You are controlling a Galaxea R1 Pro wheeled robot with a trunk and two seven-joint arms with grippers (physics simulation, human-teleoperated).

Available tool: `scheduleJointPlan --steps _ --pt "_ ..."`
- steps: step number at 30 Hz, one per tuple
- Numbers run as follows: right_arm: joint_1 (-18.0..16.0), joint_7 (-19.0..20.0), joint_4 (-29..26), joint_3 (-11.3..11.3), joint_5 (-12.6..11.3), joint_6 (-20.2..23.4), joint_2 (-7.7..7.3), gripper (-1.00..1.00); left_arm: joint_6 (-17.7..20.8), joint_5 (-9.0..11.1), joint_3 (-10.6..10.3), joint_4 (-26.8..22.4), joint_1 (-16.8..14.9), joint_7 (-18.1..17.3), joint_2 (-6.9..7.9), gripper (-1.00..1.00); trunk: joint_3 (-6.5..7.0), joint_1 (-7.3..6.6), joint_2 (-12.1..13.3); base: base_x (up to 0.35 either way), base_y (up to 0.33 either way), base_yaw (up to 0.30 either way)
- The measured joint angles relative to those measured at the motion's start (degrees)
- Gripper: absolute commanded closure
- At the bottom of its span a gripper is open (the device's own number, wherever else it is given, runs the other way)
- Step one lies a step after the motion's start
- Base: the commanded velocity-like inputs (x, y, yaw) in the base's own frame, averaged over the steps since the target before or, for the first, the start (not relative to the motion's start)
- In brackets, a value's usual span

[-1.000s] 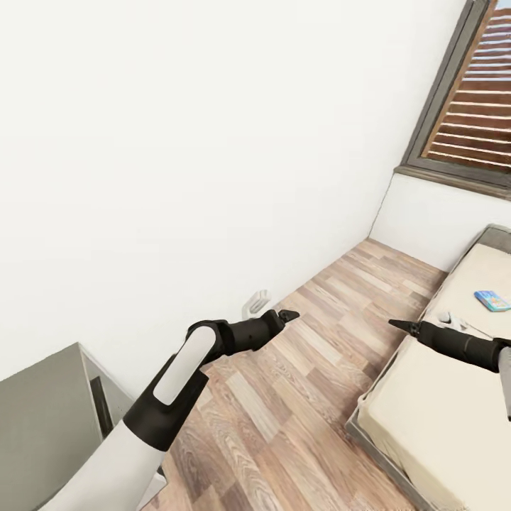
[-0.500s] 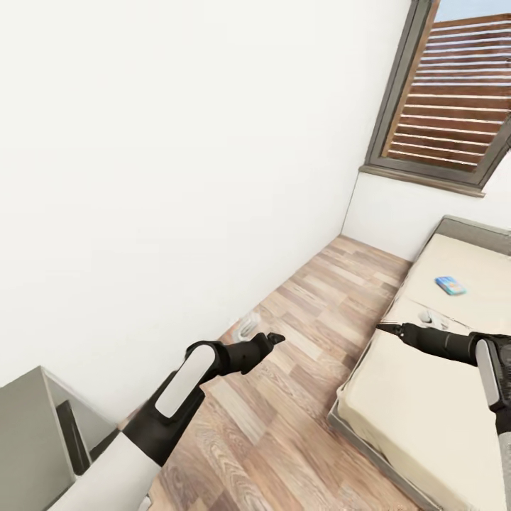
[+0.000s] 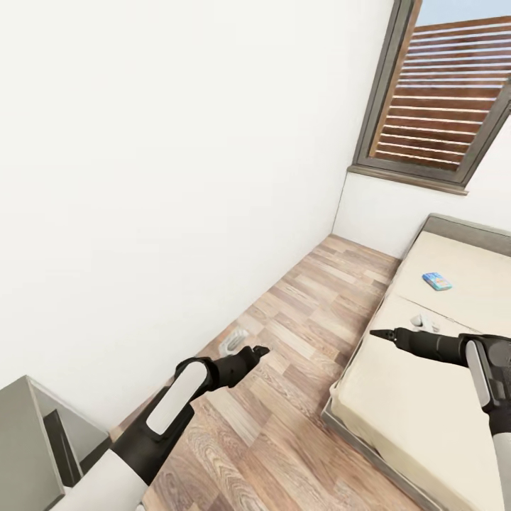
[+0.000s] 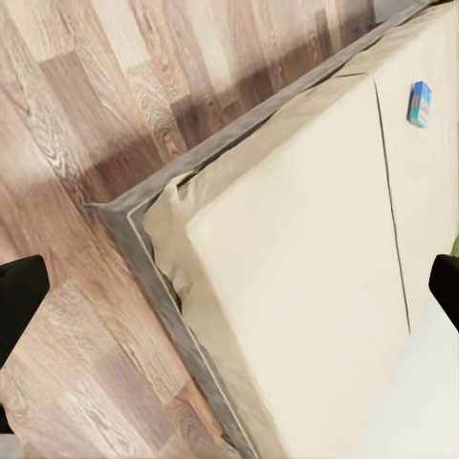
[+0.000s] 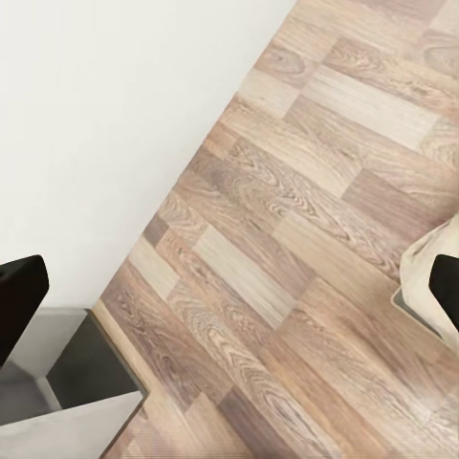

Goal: Put all the toys in the child's room - the three board games (two on the bed and one on the table), the two jigsaw puzzles on the table, and the tennis ball on the table - inside the toy box on the table in the child's room.

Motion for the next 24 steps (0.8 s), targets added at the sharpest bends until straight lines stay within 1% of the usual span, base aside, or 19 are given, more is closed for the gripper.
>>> scheduleJointPlan --steps 3,5,6,8,9,11,12,14,15,17,18,19,20,22,24 --pt "0.0 0.0 0.1 0.2 0.0 0.0 0.05 -1.0 -0.2 -0.1 0.0 0.3 0.2 -0.1 0.3 -1.0 0.02 0.0 0.0 0.0 0.0 -0.021" --pt "0.2 0.0 0.2 0.5 0.1 0.0 0.21 -1.0 -0.5 -0.2 0.0 0.8 0.6 -0.3 0.93 -1.0 0.02 0.0 0.0 0.0 0.0 -0.014" --pt "0.2 0.0 0.2 0.5 0.1 0.0 0.21 -1.0 -0.6 -0.2 0.0 0.8 0.6 -0.3 0.94 -1.0 0.02 0.0 0.0 0.0 0.0 -0.011" --pt "0.4 -0.1 0.2 1.3 0.2 0.0 0.68 -1.0 -1.2 -0.3 0.0 1.2 1.2 -0.4 1.65 -1.0 0.03 0.0 0.0 0.0 0.0 -0.009" --pt "0.4 -0.2 0.2 1.3 0.2 0.0 0.69 -1.0 -1.2 -0.3 0.0 1.2 1.2 -0.4 1.66 -1.0 0.03 0.0 0.0 0.0 0.0 -0.016" --pt "0.5 -0.3 0.3 2.8 0.4 0.0 1.55 -1.0 -1.8 -0.3 0.1 1.4 1.9 -0.6 2.38 -1.0 0.03 0.0 0.0 0.0 0.0 -0.038" --pt "0.5 -0.3 0.3 2.8 0.5 0.0 1.56 -1.0 -1.8 -0.3 0.1 1.4 1.9 -0.6 2.39 -1.0 0.04 0.0 0.0 0.0 0.0 -0.072" --pt "0.6 -0.7 0.3 4.7 1.0 0.0 2.46 -1.0 -2.3 -0.4 0.1 1.5 2.4 -1.1 3.15 -1.0 0.07 0.0 0.0 0.0 0.0 -0.106" --pt "0.6 -0.7 0.3 4.8 1.0 0.0 2.47 -1.0 -2.3 -0.3 0.1 1.5 2.4 -1.1 3.17 -1.0 0.09 0.0 0.0 0.0 0.0 -0.134" --pt "0.6 -1.2 0.3 6.5 1.5 0.0 3.1 -1.0 -2.7 -0.4 0.1 1.6 2.7 -1.8 3.7 -1.0 0.14 0.0 0.0 0.0 0.0 -0.157" --pt "0.6 -1.2 0.3 6.5 1.5 0.0 3.11 -1.0 -2.7 -0.4 0.1 1.6 2.7 -1.8 3.71 -1.0 0.17 0.0 0.0 0.0 0.0 -0.175" --pt "0.6 -1.4 0.3 7.1 1.7 0.1 3.33 -1.0 -2.8 -0.4 0.1 1.6 2.8 -2.1 3.89 -1.0 0.21 0.0 0.0 0.0 0.0 -0.175" --pt "0.6 -1.4 0.3 7.1 1.8 0.1 3.34 -1.0 -2.8 -0.4 0.1 1.6 2.8 -2.1 3.9 -1.0 0.25 0.0 0.0 0.0 0.0 -0.189" --pt "0.7 -1.7 0.3 8.1 2.0 0.1 3.67 -1.0 -3.0 -0.4 0.1 1.7 3.0 -2.5 4.17 -1.0 0.33 0.0 0.0 0.0 0.0 -0.2" --pt "0.7 -1.8 0.3 8.4 2.2 0.1 3.78 -1.0 -3.1 -0.4 0.1 1.7 3.1 -2.7 4.27 -1.0 0.41 0.0 0.0 0.0 0.0 -0.213"
